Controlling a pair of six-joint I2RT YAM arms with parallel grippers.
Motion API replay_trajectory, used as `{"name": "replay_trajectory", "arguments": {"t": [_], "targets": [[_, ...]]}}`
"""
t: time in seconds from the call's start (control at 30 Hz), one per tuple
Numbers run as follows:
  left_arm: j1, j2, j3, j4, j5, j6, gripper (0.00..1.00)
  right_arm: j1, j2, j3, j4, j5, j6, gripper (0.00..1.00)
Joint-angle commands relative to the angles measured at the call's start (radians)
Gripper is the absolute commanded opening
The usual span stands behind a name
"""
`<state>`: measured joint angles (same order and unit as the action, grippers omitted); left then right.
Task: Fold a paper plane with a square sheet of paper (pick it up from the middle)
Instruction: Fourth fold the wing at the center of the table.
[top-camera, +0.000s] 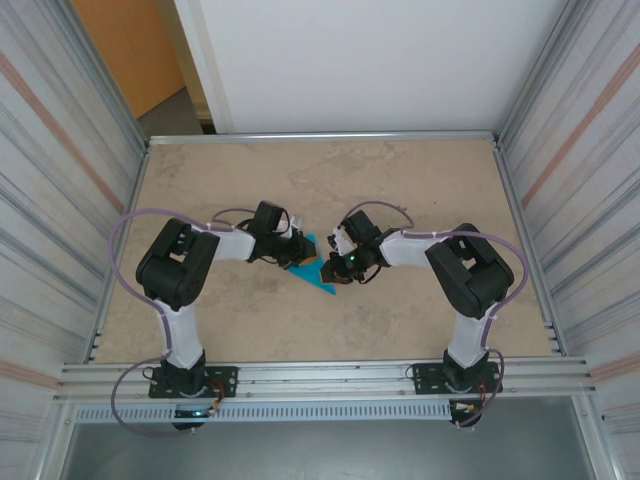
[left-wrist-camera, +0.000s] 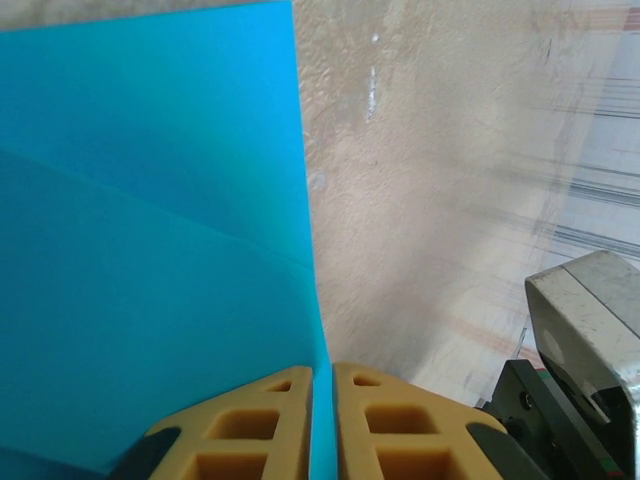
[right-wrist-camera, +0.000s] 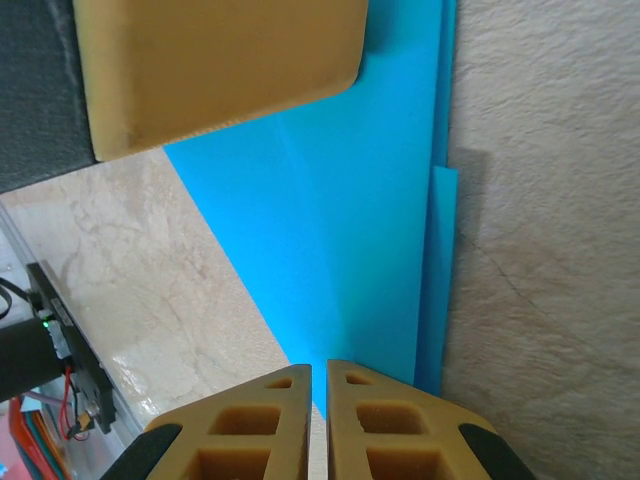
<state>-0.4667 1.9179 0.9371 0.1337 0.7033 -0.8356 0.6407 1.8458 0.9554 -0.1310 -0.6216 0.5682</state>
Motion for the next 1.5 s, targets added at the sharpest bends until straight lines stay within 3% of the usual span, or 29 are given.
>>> {"name": "replay_trajectory", "arguments": {"t": [0.0, 1.47], "targets": [[0.000, 0.022, 0.013, 0.014, 0.023, -0.001, 0.15, -0.006, 0.022, -0.012, -0.005, 0.011, 0.007, 0.13], [0.046, 0.081, 0.114, -0.201, -0.075, 0.117, 0.12, -0.020, 0.076, -0.042, -0.158, 0.108, -0.021, 0.09]]}}
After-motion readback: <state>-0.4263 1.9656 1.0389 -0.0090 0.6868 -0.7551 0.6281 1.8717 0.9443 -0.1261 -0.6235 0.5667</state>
